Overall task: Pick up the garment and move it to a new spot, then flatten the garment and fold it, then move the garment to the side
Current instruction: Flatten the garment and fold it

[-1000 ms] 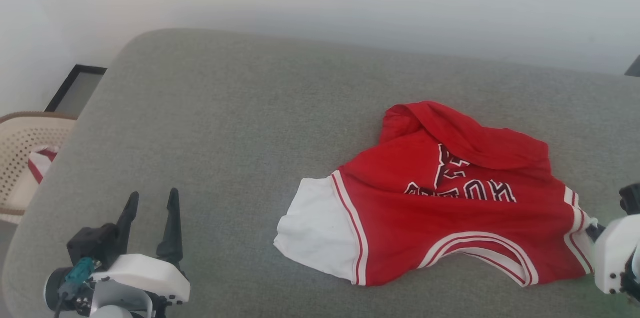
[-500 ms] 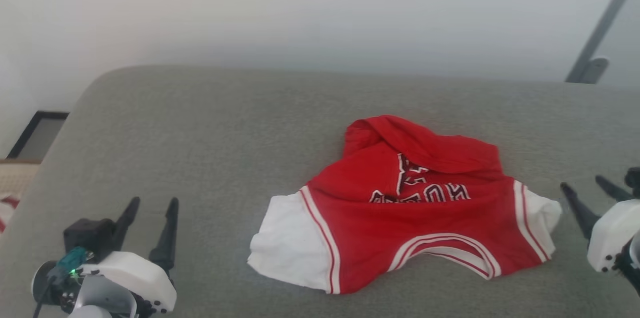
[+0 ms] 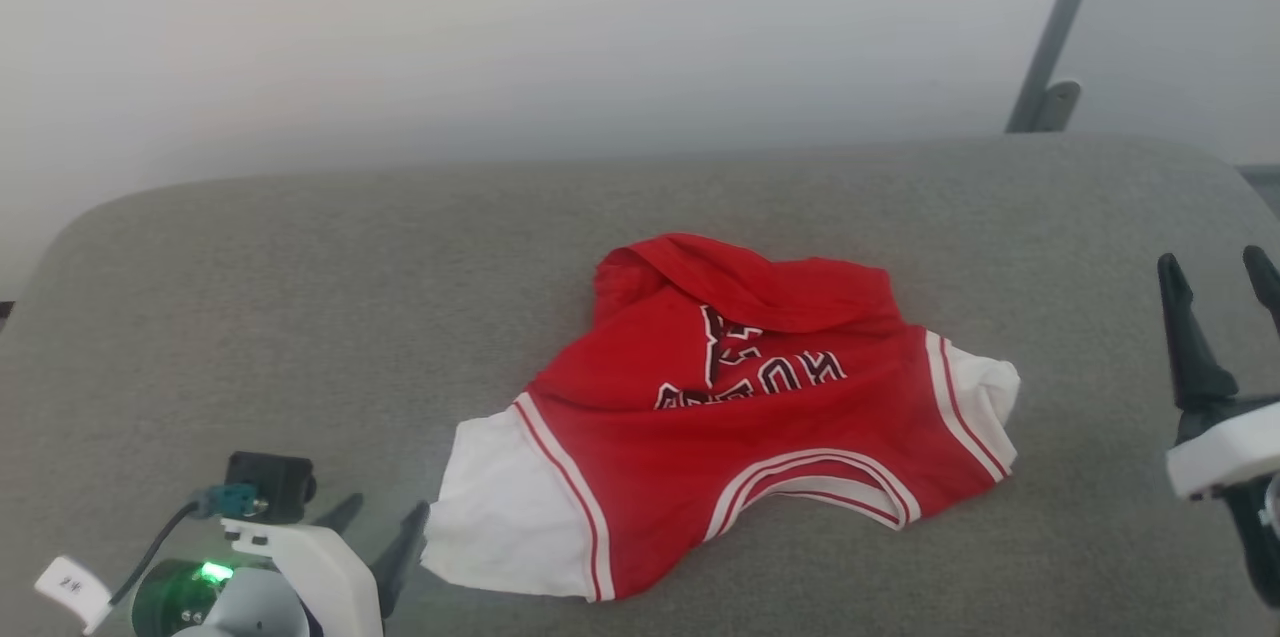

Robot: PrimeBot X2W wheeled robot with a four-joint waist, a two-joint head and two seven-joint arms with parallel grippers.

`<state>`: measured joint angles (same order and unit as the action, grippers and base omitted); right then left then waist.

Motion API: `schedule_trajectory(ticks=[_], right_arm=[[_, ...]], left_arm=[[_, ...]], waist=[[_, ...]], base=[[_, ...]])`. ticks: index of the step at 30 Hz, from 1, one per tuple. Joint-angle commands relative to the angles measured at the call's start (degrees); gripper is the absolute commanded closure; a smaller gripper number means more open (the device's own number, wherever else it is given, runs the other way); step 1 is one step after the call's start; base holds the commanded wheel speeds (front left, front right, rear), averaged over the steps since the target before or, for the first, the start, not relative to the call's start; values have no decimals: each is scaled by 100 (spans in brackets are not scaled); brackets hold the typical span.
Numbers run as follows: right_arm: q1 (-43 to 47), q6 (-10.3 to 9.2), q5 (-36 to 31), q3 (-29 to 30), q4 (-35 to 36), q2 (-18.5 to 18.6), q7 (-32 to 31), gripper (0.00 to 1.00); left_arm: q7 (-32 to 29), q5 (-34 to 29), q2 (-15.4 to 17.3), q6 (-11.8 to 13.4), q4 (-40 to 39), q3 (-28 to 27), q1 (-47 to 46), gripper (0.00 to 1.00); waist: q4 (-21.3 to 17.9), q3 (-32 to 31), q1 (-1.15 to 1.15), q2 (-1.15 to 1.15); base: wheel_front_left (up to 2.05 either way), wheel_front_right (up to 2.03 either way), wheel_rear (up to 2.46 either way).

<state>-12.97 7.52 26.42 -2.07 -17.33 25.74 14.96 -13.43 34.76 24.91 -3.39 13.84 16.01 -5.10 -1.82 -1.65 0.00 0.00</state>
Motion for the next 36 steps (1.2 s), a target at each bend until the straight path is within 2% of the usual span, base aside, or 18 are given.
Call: schedule_trajectory(ticks=[1, 5, 12, 18, 22, 23, 24, 25, 26, 28, 32, 36], right_arm=[[196, -6, -177, 134, 227, -153, 26, 0], [454, -6, -349, 357, 676, -378, 2, 0], [542, -6, -273, 495, 929, -432, -63, 0], [528, -6, -195, 542, 1016, -416, -86, 0], [510, -6, -117, 497, 1030, -357, -197, 0], [507, -6, -105, 481, 1045, -338, -215, 0], [496, -6, -83, 481, 1058, -319, -241, 0], [487, -6, -65, 488, 1053, -307, -253, 0], [479, -6, -51, 480, 1042, -296, -291, 0], [445, -6, -55, 461, 1037, -270, -312, 0], [397, -6, 155, 350, 1012, -249, -459, 0], [408, -4, 539, 36, 930, -131, -942, 0]], left_arm=[[-200, 73, 3, -25, 93, 34, -112, 0], [-664, 111, 22, -14, 310, 181, -292, 0], [-1147, 52, -69, 17, 945, 410, -720, 0], [-1623, 56, -367, -10, 1736, 720, -1051, 0], [-2088, 228, -723, 28, 2229, 883, -1158, 1], [-2209, 387, -887, 4, 2301, 875, -1157, 51], [-2373, 415, -994, -9, 2380, 921, -1156, 67], [-2478, 417, -1050, -22, 2440, 999, -1148, 91], [-2610, 473, -1113, -26, 2505, 1039, -1131, 100], [-2700, 490, -1176, 14, 2576, 1084, -1156, 100], [-2758, 332, -1094, 72, 2601, 1175, -1261, 100], [-2671, 229, -1064, 91, 2502, 1225, -1369, 100]], waist=[[-126, 82, 0, 0], [-269, 256, 0, 0], [-448, 590, 0, 0], [-548, 831, 0, 0], [-579, 911, 0, 0], [-579, 924, 0, 0], [-578, 937, 0, 0], [-575, 951, 0, 0], [-569, 964, 0, 0], [-562, 992, 0, 0], [-526, 1051, 0, 0], [-432, 1110, 0, 0]], base=[[0, 0, 0], [0, 0, 0], [0, 0, 0], [0, 0, 0], [0, 0, 0], [0, 0, 0], [0, 0, 0], [0, 0, 0], [0, 0, 0], [0, 0, 0], [0, 0, 0], [0, 0, 0]])
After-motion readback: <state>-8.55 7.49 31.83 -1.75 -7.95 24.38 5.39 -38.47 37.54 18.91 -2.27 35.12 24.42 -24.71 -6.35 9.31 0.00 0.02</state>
